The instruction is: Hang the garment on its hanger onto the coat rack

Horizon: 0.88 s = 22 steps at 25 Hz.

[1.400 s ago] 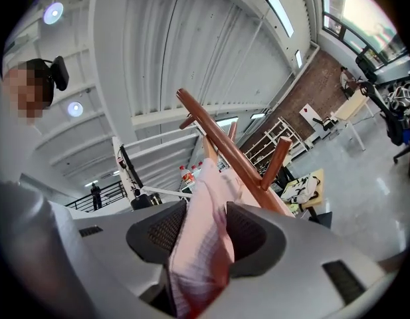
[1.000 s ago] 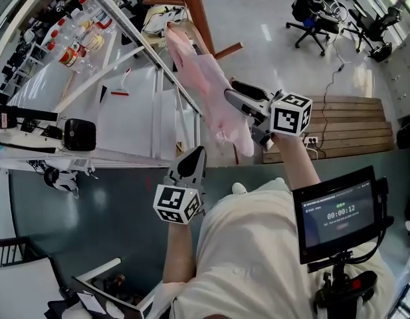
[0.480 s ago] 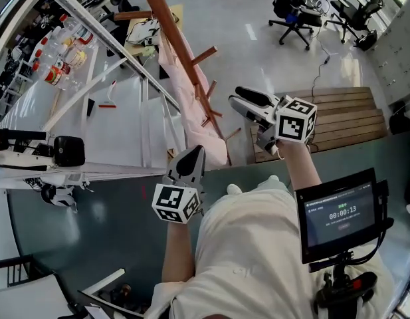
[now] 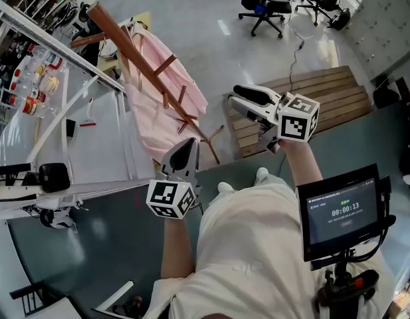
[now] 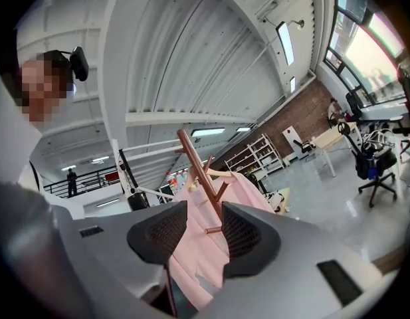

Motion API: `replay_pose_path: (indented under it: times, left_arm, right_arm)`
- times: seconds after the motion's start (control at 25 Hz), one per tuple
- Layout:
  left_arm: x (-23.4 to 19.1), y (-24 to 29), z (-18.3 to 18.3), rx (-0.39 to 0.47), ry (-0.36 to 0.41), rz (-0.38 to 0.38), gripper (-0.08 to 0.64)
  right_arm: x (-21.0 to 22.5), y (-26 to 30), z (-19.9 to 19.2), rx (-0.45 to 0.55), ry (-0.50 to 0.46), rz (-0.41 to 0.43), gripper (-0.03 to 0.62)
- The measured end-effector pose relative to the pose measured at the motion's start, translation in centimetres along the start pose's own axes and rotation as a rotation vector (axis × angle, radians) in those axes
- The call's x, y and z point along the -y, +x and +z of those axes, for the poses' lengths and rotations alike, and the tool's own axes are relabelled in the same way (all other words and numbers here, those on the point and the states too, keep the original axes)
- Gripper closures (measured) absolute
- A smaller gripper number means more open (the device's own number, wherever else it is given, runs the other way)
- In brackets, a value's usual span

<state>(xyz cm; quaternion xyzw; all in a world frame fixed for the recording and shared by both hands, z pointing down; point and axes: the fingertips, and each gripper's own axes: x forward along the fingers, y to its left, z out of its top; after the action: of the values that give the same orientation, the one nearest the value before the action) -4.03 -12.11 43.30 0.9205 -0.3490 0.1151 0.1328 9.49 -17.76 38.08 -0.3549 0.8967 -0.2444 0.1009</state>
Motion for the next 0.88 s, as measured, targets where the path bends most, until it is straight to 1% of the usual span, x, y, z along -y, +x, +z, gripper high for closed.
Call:
replay_pose_path:
  times: [0.32,0.44,0.52,0.6,0.64,0.68,0.88]
  left_arm:
    - [2.9,3.5,2.6,0.03,0.013,-0.06,0.552]
    - [3.9,4.7,3.3,0.04,0.013,-0.073,0.552]
    - [4.6,5.7,3.8,0.042,0.013,-0.083,0.552]
    - [5.4,6.7,4.4,0.04,0.018,-0.089,0.552]
    - [5.7,7.2,4.6,0.04,0.02,-0.092,0.552]
    - [6.1,7.7,4.9,0.041,0.021,-0.094,0.553]
    - [7.1,8.8,4.9,0.031,0.036,-0.116,0.552]
  right_arm:
    - [-0.5,-5.3,2.9,0.013,-0.126,-0.041,0.428]
    - [-0.2,-6.9,3.1,0.0,-0.166,-0.077,0.431]
    - [0.3,-7.9,3.3,0.0,-0.172,-0.091,0.46]
    - [0.7,-8.7,3.7,-0.001,-0.172,-0.096,0.46]
    - [1.0,-9.1,3.9,-0.003,-0.175,-0.1,0.472]
    - [1.3,-9.5,4.1,-0.004,-0.178,-0.104,0.51]
    - [2.4,-11.1,4.3,0.019,-0.166,-0.122,0.517]
